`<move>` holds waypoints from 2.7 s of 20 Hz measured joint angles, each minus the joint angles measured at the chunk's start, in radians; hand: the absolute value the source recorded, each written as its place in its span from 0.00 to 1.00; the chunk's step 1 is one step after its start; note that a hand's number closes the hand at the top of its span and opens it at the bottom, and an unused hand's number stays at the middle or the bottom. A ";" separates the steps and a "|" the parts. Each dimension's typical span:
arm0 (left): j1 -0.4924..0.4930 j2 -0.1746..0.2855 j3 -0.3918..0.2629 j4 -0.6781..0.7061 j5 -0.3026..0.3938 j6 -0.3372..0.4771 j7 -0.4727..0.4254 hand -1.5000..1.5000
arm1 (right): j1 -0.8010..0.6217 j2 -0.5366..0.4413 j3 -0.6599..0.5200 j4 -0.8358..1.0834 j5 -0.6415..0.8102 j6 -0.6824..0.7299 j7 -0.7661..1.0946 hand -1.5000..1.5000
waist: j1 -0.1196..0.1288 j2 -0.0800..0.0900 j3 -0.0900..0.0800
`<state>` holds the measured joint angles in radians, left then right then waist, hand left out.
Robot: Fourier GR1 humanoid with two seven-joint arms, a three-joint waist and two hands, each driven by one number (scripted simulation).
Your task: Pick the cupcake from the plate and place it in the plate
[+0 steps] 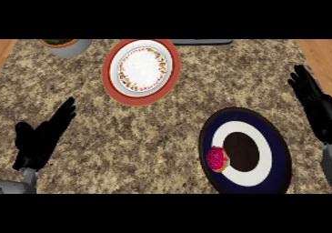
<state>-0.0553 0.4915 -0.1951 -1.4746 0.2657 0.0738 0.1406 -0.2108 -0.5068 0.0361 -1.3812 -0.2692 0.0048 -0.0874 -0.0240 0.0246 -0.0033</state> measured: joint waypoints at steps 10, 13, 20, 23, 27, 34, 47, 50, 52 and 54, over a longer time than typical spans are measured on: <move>-0.053 -0.057 0.001 0.016 -0.035 0.024 -0.113 0.50 | -0.074 0.053 0.506 0.015 0.486 -0.038 0.239 0.00 | 0.110 -0.021 -0.012; -0.033 -0.073 0.022 0.050 -0.028 0.023 -0.171 0.50 | -0.073 0.144 0.646 0.036 0.656 -0.120 0.301 0.00 | 0.081 -0.022 -0.006; -0.008 -0.111 0.049 0.108 -0.050 0.038 -0.249 0.50 | -0.039 0.230 0.850 -0.056 0.963 -0.167 0.478 0.00 | 0.030 -0.030 -0.003; -0.005 -0.107 0.070 0.124 -0.048 0.015 -0.267 0.50 | -0.043 0.244 0.874 -0.134 1.053 -0.119 0.576 0.00 | 0.025 -0.029 0.000; -0.007 -0.124 0.074 0.134 -0.056 0.018 -0.274 0.50 | -0.068 0.224 0.899 -0.228 1.137 0.029 0.722 0.00 | 0.020 -0.029 0.001; 0.010 -0.127 0.084 0.147 -0.064 0.007 -0.303 0.50 | -0.157 0.261 0.910 -0.263 1.142 0.423 0.966 0.00 | 0.023 -0.028 0.001; -0.001 -0.136 0.099 0.133 -0.081 0.000 -0.280 0.50 | -0.167 0.355 0.812 -0.176 1.171 0.677 1.024 0.00 | 0.024 -0.027 0.002; -0.015 -0.142 0.102 0.141 -0.085 0.001 -0.275 0.50 | -0.161 0.357 0.809 -0.154 1.203 0.714 1.023 0.00 | 0.021 -0.027 0.002; -0.013 -0.136 0.116 0.162 -0.081 -0.015 -0.289 0.50 | -0.152 0.348 0.797 -0.145 1.221 0.736 1.017 0.00 | 0.021 -0.026 0.002; -0.010 -0.142 0.116 0.167 -0.086 -0.019 -0.297 0.50 | -0.152 0.358 0.778 -0.129 1.235 0.761 1.010 0.00 | 0.022 -0.026 0.002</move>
<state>-0.0656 0.3493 -0.0790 -1.3072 0.1800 0.0548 -0.1564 -0.3632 -0.1490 0.8140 -1.5098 0.9656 0.7655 0.9229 -0.0020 -0.0012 -0.0009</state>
